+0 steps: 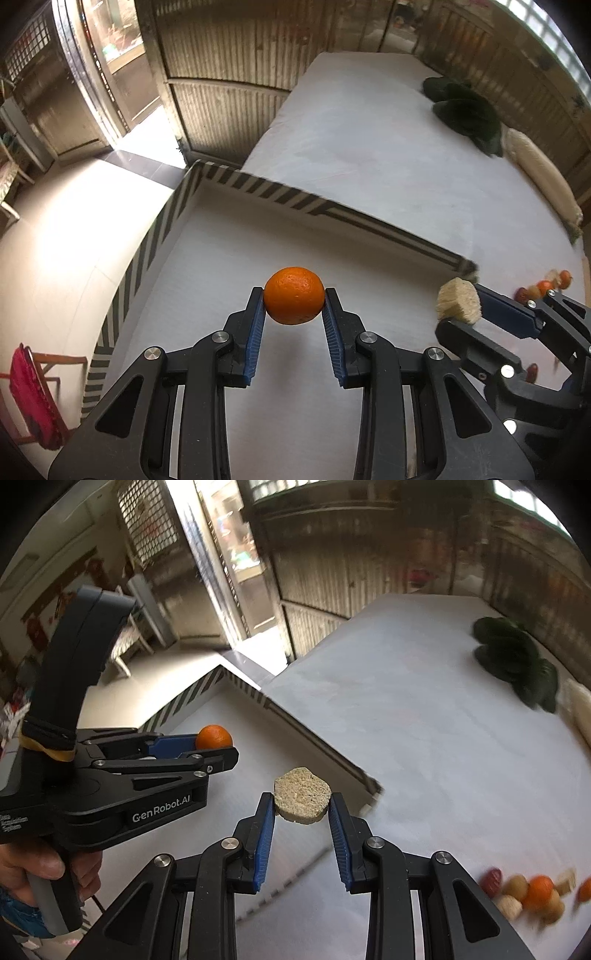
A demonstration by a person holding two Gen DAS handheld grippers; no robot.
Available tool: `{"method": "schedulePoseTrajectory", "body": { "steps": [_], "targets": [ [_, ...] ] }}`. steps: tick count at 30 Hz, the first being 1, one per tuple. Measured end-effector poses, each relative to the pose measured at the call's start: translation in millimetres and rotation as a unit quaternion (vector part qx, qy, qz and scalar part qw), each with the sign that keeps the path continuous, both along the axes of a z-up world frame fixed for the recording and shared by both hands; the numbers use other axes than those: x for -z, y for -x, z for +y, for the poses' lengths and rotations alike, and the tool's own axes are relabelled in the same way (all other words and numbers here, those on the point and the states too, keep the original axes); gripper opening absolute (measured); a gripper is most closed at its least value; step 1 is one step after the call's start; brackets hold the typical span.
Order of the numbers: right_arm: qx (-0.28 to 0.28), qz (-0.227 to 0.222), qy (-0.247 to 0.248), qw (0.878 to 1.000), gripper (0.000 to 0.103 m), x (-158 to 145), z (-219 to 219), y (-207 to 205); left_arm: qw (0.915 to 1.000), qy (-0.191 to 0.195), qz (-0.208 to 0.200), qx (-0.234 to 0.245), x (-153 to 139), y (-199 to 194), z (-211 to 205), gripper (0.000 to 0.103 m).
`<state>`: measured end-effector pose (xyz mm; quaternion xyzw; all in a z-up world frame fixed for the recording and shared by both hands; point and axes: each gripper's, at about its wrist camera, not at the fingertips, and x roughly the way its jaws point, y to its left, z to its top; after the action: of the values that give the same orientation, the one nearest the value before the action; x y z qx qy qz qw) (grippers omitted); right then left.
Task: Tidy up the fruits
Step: 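Carry the orange in left gripper while right gripper carries the cake to the striped tray, then open left gripper to drop the orange while right gripper releases the cake in the tray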
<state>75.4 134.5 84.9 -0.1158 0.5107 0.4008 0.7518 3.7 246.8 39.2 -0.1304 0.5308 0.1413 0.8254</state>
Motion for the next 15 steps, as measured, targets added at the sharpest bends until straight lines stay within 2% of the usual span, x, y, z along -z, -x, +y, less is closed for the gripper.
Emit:
{"method": "schedulePoseTrajectory", "body": {
  "steps": [6,8,11,12,15],
  "targets": [
    [-0.020,0.010,0.022,1.000,0.029,18,18,-6,0.9997,0.004,0.015,-0.017,11,-2,7,0.030],
    [-0.024,0.013,0.025,0.999,0.029,21,21,-7,0.9997,0.002,0.016,-0.020,14,-3,8,0.035],
    [-0.033,0.010,0.035,0.999,0.029,28,25,-7,0.9996,-0.007,0.016,-0.021,15,-6,7,0.052],
    [-0.035,0.007,0.035,0.999,0.029,28,27,-7,0.9996,-0.006,0.017,-0.022,16,-6,7,0.061],
    [-0.038,0.009,0.032,0.999,0.033,28,27,-6,0.9995,0.000,0.017,-0.026,17,-4,9,0.063]
  ]
}}
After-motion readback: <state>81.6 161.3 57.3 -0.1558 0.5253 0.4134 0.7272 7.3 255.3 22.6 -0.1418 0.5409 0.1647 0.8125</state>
